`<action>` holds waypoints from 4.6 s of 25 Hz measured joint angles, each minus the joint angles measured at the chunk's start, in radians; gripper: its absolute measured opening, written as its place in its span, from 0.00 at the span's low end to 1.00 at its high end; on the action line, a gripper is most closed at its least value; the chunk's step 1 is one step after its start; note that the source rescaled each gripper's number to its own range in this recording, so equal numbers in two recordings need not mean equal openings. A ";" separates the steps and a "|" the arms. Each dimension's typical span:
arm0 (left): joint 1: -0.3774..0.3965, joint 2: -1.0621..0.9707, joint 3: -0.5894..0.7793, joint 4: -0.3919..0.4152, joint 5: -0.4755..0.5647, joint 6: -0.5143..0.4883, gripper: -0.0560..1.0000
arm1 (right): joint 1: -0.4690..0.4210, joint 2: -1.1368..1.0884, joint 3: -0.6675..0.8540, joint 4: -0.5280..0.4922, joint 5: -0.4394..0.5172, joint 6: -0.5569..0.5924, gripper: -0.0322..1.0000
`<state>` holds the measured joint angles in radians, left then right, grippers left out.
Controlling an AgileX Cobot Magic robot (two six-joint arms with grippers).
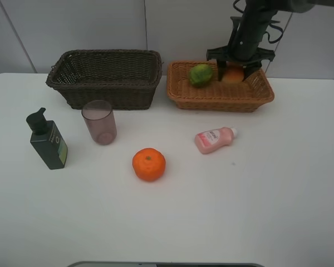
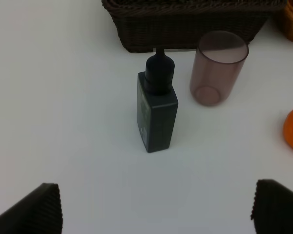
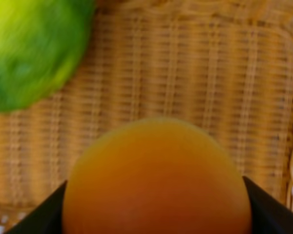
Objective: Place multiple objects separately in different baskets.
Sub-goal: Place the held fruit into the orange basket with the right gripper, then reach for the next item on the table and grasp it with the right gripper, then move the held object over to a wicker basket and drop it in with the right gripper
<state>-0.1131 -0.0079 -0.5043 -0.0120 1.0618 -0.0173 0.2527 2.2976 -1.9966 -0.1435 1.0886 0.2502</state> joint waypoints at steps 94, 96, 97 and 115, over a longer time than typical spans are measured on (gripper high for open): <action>0.000 0.000 0.000 0.000 0.000 0.000 0.99 | 0.171 -0.217 0.744 0.060 -0.360 -1.644 0.71; 0.000 0.000 0.000 0.000 0.000 0.000 0.99 | 0.171 -0.209 0.744 0.067 -0.365 -1.644 0.71; 0.000 0.000 0.000 0.000 0.000 0.000 0.99 | 0.171 -0.209 0.744 0.071 -0.370 -1.644 0.70; 0.000 0.000 0.000 0.000 0.000 0.000 0.99 | 0.171 -0.208 0.744 0.087 -0.403 -1.644 0.03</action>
<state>-0.1131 -0.0079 -0.5043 -0.0120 1.0618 -0.0173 0.4238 2.0901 -1.2528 -0.0568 0.6855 -1.3938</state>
